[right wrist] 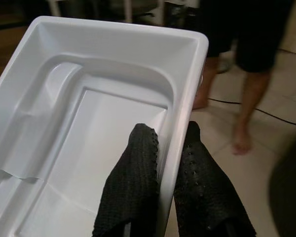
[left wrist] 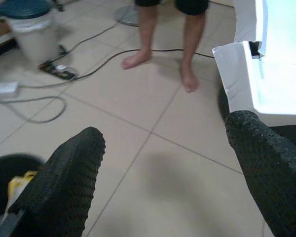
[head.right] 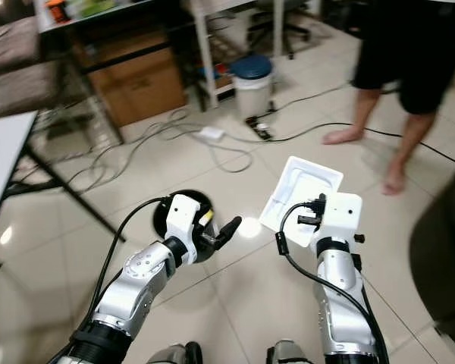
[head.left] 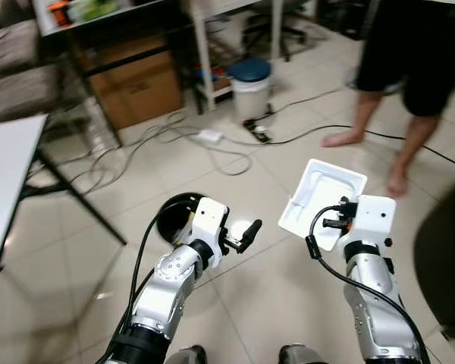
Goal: Picking trash to rubbish bin
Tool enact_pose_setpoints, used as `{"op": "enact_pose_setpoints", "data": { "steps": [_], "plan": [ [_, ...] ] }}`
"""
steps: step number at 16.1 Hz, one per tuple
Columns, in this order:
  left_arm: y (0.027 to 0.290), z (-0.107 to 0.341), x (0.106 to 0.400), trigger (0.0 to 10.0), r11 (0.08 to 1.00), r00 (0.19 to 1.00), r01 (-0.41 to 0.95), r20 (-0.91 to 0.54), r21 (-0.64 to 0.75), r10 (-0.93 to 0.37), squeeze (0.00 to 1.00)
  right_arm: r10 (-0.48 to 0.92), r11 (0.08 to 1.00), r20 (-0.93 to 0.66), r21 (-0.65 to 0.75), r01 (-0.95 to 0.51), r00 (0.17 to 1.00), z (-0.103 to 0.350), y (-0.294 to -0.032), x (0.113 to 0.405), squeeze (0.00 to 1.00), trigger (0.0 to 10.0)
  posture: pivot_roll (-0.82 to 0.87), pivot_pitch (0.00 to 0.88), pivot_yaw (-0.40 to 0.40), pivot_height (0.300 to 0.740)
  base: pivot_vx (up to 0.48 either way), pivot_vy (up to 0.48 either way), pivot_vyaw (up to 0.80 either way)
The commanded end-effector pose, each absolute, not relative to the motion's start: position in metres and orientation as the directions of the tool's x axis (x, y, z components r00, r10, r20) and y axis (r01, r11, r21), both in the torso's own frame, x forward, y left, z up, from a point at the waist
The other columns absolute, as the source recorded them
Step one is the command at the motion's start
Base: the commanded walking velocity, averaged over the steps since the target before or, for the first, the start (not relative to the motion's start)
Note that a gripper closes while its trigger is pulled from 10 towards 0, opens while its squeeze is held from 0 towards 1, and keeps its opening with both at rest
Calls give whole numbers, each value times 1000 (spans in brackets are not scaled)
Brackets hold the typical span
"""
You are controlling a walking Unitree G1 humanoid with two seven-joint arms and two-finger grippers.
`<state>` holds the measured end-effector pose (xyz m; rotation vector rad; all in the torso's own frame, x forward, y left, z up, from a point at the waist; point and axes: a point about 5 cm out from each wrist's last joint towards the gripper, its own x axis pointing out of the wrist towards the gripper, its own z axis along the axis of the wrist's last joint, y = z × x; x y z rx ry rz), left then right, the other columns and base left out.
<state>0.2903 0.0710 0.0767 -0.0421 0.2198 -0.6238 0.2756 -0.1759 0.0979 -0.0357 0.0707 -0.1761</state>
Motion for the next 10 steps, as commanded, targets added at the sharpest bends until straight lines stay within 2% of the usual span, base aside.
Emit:
{"op": "enact_pose_setpoints", "data": {
  "steps": [1,3,9,10],
  "plan": [
    [76,77,291,10000,824,801,559,-193,-93,-566,0,-154,988,-67,-39,151,986,98,-169,276,0,10000,-96,137,112,740,0,0,444],
    [74,78,292,10000,824,803,559,-188,-92,-566,0,-151,988,-65,-40,149,986,98,-169,276,0,10000,-95,137,113,740,0,0,578],
    [72,81,292,10000,808,792,582,-164,-92,-588,0,-164,986,-70,-32,162,984,97,-170,276,0,10000,-98,138,115,740,0,0,0],
    [73,81,292,10000,808,792,582,-161,-93,-589,0,-164,986,-70,-33,162,984,97,-170,276,0,10000,-98,138,115,740,262,0,0]
  ]
}}
